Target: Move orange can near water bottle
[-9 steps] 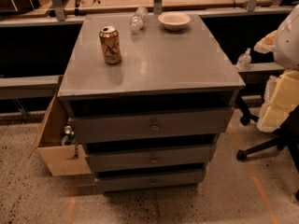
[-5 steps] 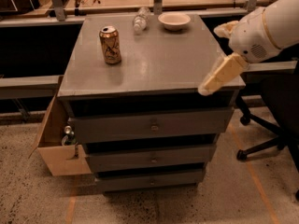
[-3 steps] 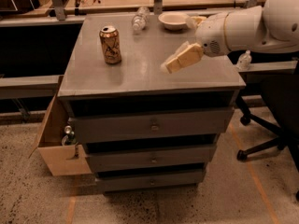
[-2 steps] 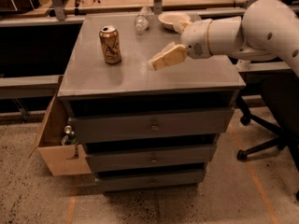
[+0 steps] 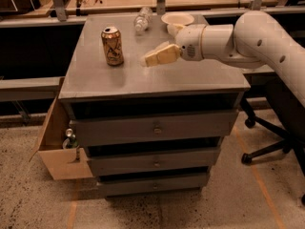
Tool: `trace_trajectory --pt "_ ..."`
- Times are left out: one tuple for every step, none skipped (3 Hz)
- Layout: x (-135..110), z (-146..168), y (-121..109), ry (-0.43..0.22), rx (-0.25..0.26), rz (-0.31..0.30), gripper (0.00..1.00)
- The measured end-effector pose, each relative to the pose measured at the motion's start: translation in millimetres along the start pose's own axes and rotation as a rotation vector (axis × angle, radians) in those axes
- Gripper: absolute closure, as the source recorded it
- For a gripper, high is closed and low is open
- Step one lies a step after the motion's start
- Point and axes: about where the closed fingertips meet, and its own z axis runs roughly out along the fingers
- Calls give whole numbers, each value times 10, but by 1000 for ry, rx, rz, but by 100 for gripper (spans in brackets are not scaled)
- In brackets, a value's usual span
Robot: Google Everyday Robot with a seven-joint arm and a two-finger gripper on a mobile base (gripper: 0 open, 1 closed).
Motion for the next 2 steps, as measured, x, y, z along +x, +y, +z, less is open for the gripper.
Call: trace_trajectory --pt "21 244 -28 -11 24 -8 0" --pt "90 695 -86 -4 57 -1 0"
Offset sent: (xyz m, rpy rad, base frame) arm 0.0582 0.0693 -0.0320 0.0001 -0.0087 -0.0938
